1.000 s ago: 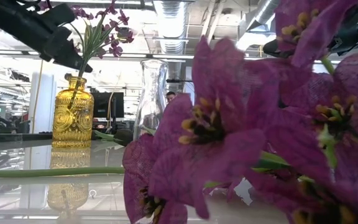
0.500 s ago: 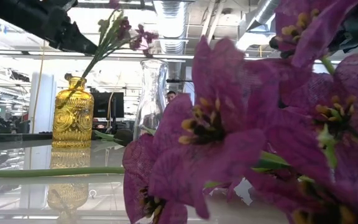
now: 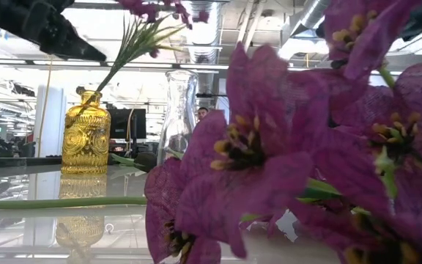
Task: Sort flowers into vase by color
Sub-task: Put the top purple flower into the yellow vase
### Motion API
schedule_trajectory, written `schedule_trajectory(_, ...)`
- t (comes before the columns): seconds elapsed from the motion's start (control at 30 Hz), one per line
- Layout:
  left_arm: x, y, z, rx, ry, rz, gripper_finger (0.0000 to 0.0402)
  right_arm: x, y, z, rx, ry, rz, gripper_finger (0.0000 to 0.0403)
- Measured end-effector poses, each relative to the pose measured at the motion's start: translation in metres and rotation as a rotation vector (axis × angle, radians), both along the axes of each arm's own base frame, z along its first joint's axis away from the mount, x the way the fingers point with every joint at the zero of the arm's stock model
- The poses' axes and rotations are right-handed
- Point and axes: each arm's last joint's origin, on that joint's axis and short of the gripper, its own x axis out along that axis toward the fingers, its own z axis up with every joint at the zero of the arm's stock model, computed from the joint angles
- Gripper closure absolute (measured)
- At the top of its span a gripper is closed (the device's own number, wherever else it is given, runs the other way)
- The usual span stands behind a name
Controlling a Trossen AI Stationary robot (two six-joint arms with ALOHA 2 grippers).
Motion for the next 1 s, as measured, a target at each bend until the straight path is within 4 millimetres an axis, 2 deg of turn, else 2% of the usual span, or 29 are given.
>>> schedule_trajectory(0.17, -0.004, 0.002, -0.006, -0.108, 0.003, 0.076, 0.0401, 0.017, 0.005, 0.013, -0.037, 0.001, 0.005, 0.0352)
schedule_trajectory(0.43, 0.028, 0.009, -0.013, -0.106, 0.065, 0.06, 0.0401, 0.045, 0.014, 0.022, -0.103, 0.042, 0.017, 0.0352)
schedule_trajectory(0.6, 0.042, 0.024, -0.011, -0.099, 0.051, -0.026, 0.0401, 0.059, 0.022, 0.022, -0.111, 0.067, 0.031, 0.0352)
schedule_trajectory(0.73, 0.046, 0.041, -0.006, -0.119, 0.055, -0.065, 0.0401, 0.066, 0.029, 0.023, -0.107, 0.071, 0.063, 0.0352)
schedule_trajectory(0.9, 0.049, 0.057, -0.001, -0.185, -0.003, -0.241, 0.0401, 0.07, 0.036, 0.026, -0.109, 0.069, 0.084, 0.0352)
schedule_trajectory(1.0, 0.051, 0.067, -0.007, -0.21, 0.025, -0.199, 0.0401, 0.071, 0.036, 0.026, -0.111, 0.069, 0.086, 0.0352)
